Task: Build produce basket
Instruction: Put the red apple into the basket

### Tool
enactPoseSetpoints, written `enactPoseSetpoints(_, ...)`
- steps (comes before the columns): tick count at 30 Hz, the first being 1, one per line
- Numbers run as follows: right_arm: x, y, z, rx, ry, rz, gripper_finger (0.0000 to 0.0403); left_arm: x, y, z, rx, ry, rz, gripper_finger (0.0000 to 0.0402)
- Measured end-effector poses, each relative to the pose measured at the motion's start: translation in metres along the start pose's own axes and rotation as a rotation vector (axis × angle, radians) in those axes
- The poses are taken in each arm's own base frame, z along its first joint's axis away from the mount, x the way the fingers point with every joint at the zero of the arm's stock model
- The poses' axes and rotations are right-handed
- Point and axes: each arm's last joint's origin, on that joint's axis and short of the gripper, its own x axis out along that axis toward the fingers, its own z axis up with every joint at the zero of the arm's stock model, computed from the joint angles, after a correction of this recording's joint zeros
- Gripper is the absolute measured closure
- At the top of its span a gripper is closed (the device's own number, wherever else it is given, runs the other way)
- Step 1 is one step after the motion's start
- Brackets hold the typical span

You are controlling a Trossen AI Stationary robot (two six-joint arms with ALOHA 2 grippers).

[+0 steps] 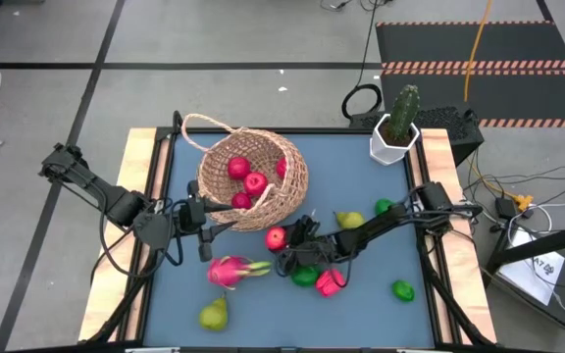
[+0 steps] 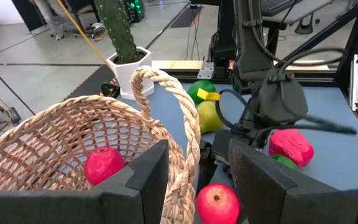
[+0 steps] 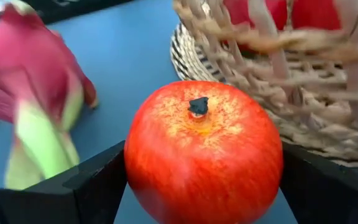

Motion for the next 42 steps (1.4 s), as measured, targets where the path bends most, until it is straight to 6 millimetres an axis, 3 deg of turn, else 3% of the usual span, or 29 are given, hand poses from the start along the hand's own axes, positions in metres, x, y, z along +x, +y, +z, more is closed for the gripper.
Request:
enactPoseSetpoints(20,-0.054,0.022,0.05,-0.076,-0.145,0.122,0.0046,0.0,0.0,0.0,-0.001,0.0,0.0,0.0231)
enactPoseSetpoints(42,-0.104,0.017,0.092,-0.396,-0.236,0.136,0.0046,0.0,0.0,0.0,-0.013,-0.001,-0.001,0.0231)
